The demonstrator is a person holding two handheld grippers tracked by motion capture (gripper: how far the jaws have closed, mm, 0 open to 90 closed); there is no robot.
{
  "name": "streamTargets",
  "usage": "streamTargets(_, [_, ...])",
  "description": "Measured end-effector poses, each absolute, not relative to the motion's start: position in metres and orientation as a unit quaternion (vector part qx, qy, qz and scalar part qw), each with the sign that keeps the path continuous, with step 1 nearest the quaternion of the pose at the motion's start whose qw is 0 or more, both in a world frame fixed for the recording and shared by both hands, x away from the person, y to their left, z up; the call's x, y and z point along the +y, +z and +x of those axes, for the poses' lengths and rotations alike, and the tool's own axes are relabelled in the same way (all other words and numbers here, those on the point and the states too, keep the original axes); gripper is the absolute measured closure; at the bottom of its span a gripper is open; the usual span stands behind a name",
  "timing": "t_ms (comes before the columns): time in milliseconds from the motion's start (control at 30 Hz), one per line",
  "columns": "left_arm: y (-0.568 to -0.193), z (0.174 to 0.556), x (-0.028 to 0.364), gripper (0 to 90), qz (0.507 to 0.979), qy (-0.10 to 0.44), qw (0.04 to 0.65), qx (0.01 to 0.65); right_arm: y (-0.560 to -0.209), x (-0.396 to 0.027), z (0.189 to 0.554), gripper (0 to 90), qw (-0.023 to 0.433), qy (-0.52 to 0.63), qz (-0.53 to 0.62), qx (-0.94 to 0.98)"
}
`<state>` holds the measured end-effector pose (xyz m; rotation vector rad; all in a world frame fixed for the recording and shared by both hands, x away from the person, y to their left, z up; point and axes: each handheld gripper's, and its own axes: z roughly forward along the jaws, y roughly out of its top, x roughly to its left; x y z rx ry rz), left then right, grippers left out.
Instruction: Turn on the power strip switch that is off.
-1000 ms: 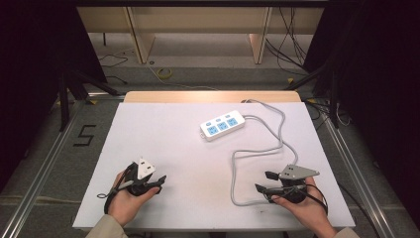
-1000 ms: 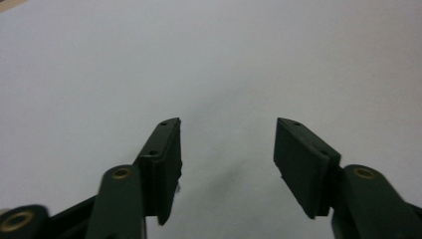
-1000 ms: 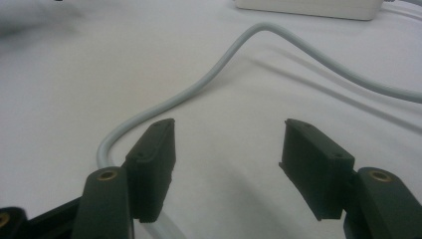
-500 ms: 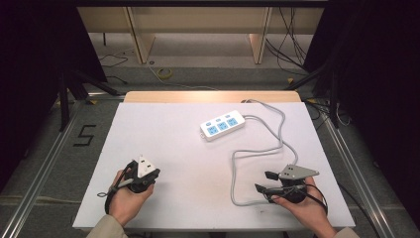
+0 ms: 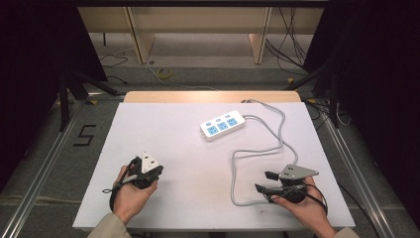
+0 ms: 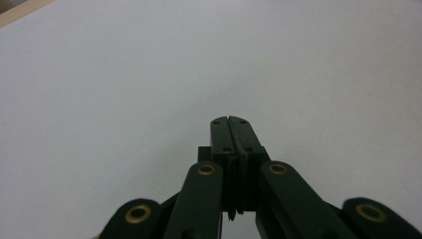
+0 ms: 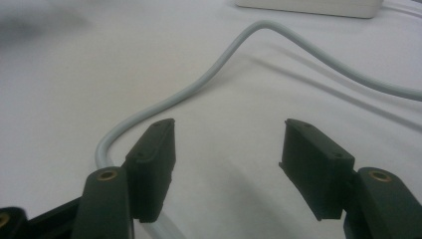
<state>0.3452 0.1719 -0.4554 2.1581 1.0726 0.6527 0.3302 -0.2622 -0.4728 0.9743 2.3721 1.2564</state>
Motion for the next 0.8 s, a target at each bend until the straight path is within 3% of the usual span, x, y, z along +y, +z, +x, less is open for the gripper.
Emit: streamTargets(800, [-0.452, 0.365, 0.156, 89.6, 0.826, 0.247, 0.314, 0.398, -0.473, -0.262, 0.330, 38.9, 0.142, 0.434, 0.336, 0.824])
